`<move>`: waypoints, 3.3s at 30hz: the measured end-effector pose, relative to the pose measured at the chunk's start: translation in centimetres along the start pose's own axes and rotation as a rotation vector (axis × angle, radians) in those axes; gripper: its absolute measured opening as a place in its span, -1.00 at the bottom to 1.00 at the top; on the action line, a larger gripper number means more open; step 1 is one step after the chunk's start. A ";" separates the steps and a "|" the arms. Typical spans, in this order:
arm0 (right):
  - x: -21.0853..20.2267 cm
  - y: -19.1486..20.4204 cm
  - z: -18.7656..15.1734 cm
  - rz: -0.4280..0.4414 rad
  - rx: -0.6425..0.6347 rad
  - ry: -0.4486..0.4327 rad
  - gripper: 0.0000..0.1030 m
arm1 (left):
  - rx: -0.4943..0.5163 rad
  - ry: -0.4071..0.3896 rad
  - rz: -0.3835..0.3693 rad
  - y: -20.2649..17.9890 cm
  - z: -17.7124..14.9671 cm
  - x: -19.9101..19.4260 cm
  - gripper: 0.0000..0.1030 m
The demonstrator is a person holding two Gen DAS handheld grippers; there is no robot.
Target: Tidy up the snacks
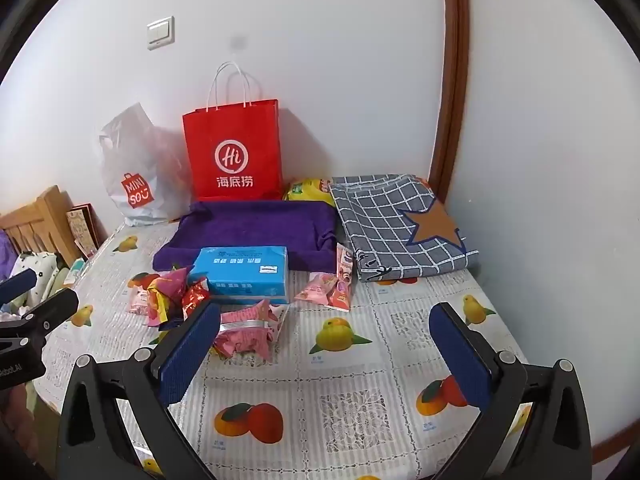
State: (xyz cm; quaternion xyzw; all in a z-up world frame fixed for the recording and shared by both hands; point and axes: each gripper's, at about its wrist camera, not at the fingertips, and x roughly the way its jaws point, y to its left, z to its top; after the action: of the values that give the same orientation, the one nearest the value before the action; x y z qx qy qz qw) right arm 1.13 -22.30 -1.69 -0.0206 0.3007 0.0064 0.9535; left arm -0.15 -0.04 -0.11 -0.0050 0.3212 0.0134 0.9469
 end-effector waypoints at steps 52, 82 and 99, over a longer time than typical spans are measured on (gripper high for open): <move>-3.1 -0.1 -0.9 0.029 0.008 -0.031 1.00 | -0.010 -0.051 -0.026 -1.5 0.1 -1.6 0.99; -3.6 0.2 -1.0 0.037 0.009 -0.038 1.00 | -0.013 -0.054 -0.024 -1.4 0.0 -1.9 0.99; -3.7 0.5 -0.8 0.049 0.000 -0.043 1.00 | -0.020 -0.061 -0.022 -0.7 0.4 -2.1 0.99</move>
State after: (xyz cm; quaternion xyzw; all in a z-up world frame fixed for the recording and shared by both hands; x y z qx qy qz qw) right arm -2.39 -21.79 -0.29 -0.0131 0.2804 0.0301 0.9593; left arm -1.52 -0.77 1.46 -0.0175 0.2921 0.0065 0.9562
